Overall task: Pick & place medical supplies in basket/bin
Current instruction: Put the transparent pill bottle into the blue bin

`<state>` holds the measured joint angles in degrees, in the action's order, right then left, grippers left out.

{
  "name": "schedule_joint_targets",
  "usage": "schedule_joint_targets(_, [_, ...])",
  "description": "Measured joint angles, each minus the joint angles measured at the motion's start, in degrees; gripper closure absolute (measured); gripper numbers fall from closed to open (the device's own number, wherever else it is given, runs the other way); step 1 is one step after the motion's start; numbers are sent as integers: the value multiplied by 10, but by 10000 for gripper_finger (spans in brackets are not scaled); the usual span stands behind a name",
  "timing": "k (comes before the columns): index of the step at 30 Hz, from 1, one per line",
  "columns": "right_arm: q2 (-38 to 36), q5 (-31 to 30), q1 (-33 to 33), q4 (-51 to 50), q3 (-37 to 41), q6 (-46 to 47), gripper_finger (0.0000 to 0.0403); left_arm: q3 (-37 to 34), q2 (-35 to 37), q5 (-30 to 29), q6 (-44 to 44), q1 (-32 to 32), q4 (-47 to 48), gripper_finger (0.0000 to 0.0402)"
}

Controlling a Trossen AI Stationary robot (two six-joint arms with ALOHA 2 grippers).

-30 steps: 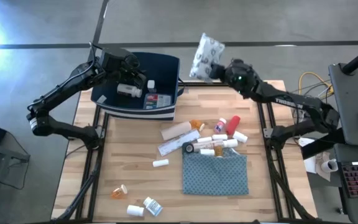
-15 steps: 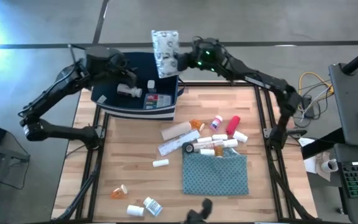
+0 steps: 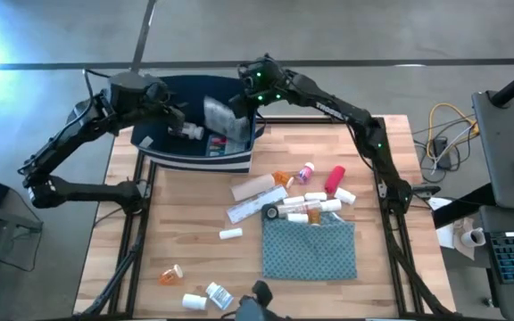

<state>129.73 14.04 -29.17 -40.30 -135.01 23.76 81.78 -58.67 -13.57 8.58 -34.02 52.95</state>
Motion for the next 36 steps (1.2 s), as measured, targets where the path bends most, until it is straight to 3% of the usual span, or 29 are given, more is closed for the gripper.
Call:
schedule_joint_targets(5, [-24, -27, 8, 13, 4, -72, 199, -1, 10, 18, 6, 9, 74, 173])
schedule_joint_targets(14, [-113, -180, 27, -37, 5, -225, 161, -1, 36, 211, 20, 73, 159, 173])
schedule_joint_targets(20, [-147, -205, 27, -78, 4, -253, 143, -19, 16, 206, 97, 163, 257, 173])
schedule_joint_targets(23, [-149, -217, 26, -106, 5, -260, 136, -45, 9, 204, 160, 239, 259, 174])
schedule_joint_targets(31, [-150, -217, 27, -157, 9, -280, 122, -144, -30, 158, 317, 542, 256, 203])
schedule_joint_targets(36, [-150, -216, 27, -154, 11, -287, 120, -207, -64, 165, 469, 662, 172, 208])
